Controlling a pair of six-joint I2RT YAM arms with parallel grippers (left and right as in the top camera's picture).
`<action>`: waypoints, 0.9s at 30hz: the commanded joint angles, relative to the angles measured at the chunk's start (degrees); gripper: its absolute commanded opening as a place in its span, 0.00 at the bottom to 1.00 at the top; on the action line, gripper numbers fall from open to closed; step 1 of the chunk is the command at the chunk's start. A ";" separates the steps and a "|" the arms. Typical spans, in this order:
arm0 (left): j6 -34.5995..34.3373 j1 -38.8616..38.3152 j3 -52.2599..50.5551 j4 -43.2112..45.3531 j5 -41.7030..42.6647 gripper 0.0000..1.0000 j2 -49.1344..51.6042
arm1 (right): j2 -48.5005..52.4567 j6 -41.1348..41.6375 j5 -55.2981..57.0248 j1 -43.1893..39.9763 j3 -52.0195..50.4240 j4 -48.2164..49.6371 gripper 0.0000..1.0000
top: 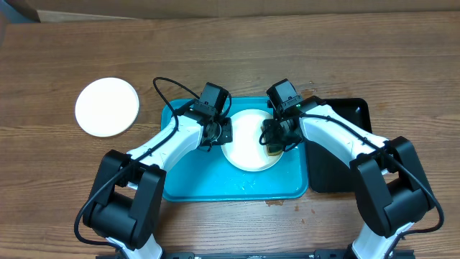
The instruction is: Clean dirty plates on tray and stack at the side
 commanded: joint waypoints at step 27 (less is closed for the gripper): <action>-0.59 -0.02 -0.72 0.57 0.04 0.07 -0.90 | 0.33 -4.52 -34.82 -5.79 6.29 5.57 0.04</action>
